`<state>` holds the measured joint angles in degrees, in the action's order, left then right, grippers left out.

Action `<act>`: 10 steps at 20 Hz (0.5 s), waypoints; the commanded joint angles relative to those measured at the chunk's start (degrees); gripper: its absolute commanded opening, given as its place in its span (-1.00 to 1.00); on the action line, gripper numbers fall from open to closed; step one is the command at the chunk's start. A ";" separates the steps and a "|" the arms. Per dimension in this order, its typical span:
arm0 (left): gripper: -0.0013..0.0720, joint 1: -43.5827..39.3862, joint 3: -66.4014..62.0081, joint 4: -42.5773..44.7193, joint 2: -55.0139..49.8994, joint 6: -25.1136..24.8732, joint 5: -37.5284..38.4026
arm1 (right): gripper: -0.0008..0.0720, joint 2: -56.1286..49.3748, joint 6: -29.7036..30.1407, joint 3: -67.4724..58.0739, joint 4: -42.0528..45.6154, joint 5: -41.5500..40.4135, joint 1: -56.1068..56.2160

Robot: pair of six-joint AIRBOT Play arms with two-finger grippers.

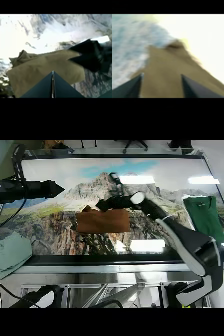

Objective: Fold the shirts.

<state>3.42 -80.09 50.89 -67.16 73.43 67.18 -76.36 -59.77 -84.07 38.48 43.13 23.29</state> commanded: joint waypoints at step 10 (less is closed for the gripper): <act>-0.93 5.42 0.24 0.13 2.91 -0.09 5.79 | 0.92 -12.31 -12.72 0.46 8.63 29.51 -17.25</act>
<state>8.51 -79.88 50.98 -64.38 73.41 72.29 -84.38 -72.71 -83.64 49.39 69.87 5.52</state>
